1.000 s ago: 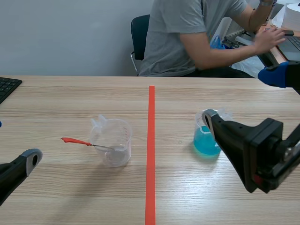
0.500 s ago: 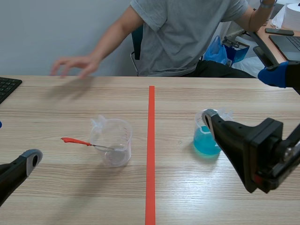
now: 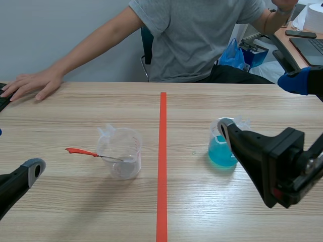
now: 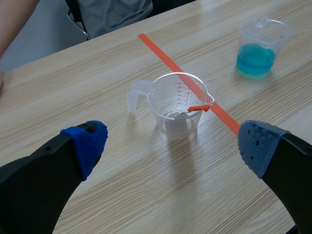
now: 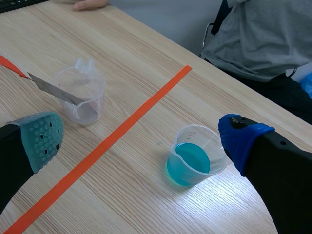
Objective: Do the redox reaction experiment.
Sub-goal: 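Return to the home posture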
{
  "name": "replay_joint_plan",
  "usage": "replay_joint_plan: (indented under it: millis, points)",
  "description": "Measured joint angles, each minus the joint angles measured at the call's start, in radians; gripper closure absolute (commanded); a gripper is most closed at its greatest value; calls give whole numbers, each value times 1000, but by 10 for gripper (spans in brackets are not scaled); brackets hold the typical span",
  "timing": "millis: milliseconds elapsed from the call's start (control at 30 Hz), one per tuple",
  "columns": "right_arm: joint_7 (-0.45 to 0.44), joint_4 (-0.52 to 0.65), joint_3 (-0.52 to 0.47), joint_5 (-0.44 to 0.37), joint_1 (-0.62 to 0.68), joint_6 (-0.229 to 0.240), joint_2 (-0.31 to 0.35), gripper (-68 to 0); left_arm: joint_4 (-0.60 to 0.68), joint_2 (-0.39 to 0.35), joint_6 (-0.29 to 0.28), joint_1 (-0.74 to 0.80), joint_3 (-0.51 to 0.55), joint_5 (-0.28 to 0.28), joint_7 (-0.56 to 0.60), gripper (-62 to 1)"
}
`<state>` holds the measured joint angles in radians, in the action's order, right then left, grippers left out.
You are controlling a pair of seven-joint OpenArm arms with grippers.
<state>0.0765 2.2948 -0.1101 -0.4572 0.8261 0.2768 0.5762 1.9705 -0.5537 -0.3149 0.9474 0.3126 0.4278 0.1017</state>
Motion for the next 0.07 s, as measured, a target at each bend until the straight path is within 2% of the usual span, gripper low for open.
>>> replay_joint_plan:
  millis: [67]
  points:
    - [0,0,0,0,0,0,0,-679,0,0,0,0,0,0,0,-572]
